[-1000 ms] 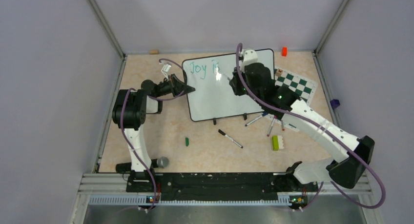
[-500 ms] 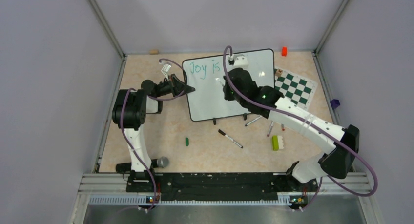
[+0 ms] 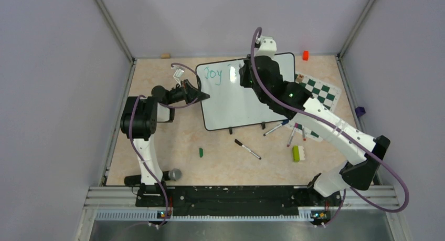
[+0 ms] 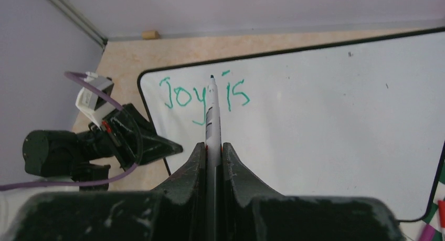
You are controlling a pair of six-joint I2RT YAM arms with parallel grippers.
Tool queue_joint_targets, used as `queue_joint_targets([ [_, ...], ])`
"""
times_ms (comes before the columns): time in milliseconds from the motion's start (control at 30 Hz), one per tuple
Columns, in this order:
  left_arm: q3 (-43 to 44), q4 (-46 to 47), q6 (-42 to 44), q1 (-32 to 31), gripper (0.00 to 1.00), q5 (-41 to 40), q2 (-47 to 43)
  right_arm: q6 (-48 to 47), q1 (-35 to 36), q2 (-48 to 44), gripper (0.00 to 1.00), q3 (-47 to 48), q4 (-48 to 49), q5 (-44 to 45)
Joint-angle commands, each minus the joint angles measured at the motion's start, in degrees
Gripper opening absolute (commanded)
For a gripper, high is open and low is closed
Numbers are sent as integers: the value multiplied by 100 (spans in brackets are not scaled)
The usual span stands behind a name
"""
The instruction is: Write a sentence on the whiteboard
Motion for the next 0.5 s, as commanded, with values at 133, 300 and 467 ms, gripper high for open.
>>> queue_joint_targets([
  [133, -119, 550, 761, -202, 0, 916, 37, -561, -330, -72, 0, -171, 1323, -160],
  [300, -117, 550, 744, -204, 0, 913, 45, -622, -306, -743, 0, -1874, 2054, -612],
  [467, -118, 550, 728, -217, 0, 868, 69, -716, -102, -957, 0, -1906, 1761, -717],
])
